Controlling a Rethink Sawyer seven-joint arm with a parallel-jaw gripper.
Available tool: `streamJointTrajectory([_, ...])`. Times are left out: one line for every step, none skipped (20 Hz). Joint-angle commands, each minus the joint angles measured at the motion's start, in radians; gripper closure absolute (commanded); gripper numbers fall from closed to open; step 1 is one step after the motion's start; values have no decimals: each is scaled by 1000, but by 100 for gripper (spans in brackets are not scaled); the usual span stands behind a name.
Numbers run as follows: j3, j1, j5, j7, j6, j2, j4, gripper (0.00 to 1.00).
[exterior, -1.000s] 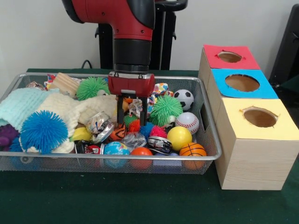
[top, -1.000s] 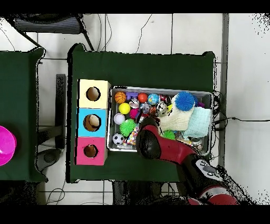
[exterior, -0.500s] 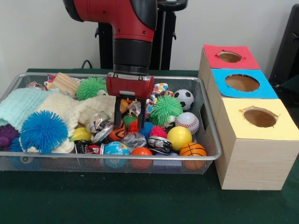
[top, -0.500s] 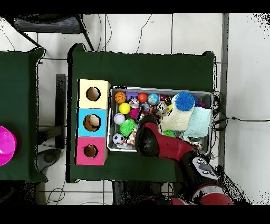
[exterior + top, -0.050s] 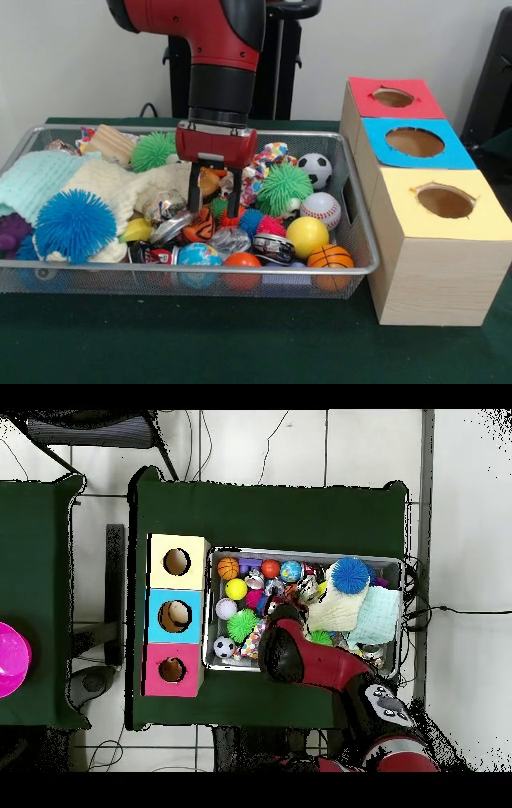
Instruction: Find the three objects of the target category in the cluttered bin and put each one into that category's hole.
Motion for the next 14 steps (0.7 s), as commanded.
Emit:
streamJointTrajectory([-21, -7, 23, 99, 142, 27, -55, 0])
streamJointTrajectory([-20, -6, 22, 100, 143, 27, -55, 0])
streamJointTrajectory([-20, -6, 22, 101, 145, 27, -55, 0])
streamJointTrajectory([-20, -6, 22, 102, 146, 28, -55, 0])
streamJointTrajectory([-17, -7, 21, 103, 148, 29, -55, 0])
streamJointTrajectory([-14, -6, 20, 109, 139, 31, -54, 0])
streamJointTrajectory([-7, -9, 19, 115, 134, 35, -52, 0])
streamJointTrajectory([-3, -9, 19, 122, 126, 38, -51, 0])
streamJointTrajectory([5, -13, 17, 128, 119, 42, -49, 0])
streamJointTrajectory([10, -14, 16, 132, 114, 44, -48, 0])
streamJointTrajectory([16, -17, 14, 133, 115, 47, -47, 0])
streamJointTrajectory([21, -17, 14, 135, 114, 50, -45, 0])
streamJointTrajectory([26, -20, 13, 137, 115, 52, -42, 0])
streamJointTrajectory([29, -21, 13, 138, 115, 53, -41, 0])
